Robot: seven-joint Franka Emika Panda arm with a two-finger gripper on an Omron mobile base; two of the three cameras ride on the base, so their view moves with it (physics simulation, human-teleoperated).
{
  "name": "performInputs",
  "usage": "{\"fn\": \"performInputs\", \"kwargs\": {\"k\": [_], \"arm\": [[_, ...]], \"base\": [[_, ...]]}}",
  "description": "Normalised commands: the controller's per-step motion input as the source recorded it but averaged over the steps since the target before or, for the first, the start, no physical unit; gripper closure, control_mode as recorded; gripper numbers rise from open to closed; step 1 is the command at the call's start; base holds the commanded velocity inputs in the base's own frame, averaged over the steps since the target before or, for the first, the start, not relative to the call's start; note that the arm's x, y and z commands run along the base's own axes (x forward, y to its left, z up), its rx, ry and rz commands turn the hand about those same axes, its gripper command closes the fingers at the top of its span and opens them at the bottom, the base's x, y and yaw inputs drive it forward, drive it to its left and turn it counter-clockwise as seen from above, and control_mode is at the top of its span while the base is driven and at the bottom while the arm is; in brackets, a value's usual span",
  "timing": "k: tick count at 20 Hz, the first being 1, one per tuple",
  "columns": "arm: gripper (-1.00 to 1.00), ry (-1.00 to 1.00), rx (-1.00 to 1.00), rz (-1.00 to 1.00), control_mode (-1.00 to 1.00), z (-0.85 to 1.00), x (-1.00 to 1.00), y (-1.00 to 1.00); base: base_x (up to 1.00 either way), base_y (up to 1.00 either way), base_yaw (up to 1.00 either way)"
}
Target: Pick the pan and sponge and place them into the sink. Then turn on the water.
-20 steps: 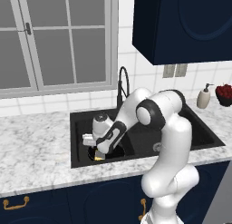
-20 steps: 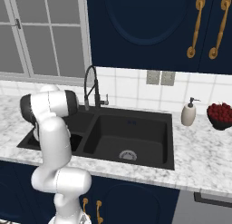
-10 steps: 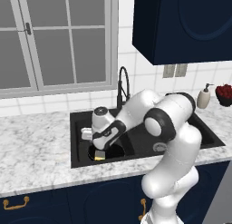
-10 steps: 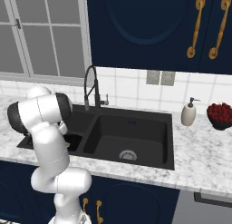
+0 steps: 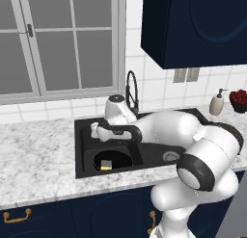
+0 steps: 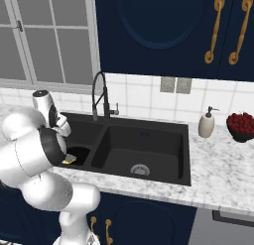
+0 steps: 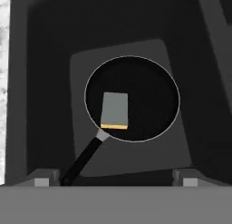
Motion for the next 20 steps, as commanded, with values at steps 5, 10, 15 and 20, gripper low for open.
{"fn": "performInputs", "kwargs": {"k": [5, 10, 15, 20], "arm": [[-1.00, 0.00, 0.00, 0.22, -1.00, 0.61, -0.69, -0.53], [-1.00, -0.06, 0.00, 0.20, -1.00, 0.44, -0.51, -0.75], [-1.00, -0.07, 0.00, 0.14, -1.00, 0.53, -0.01, -0.77], [-1.00, -0.14, 0.01, 0.12, -1.00, 0.27, 0.04, -0.93]], "base": [[0.00, 0.00, 0.00], [0.00, 0.00, 0.00], [0.00, 0.00, 0.00], [0.00, 0.00, 0.00]]}}
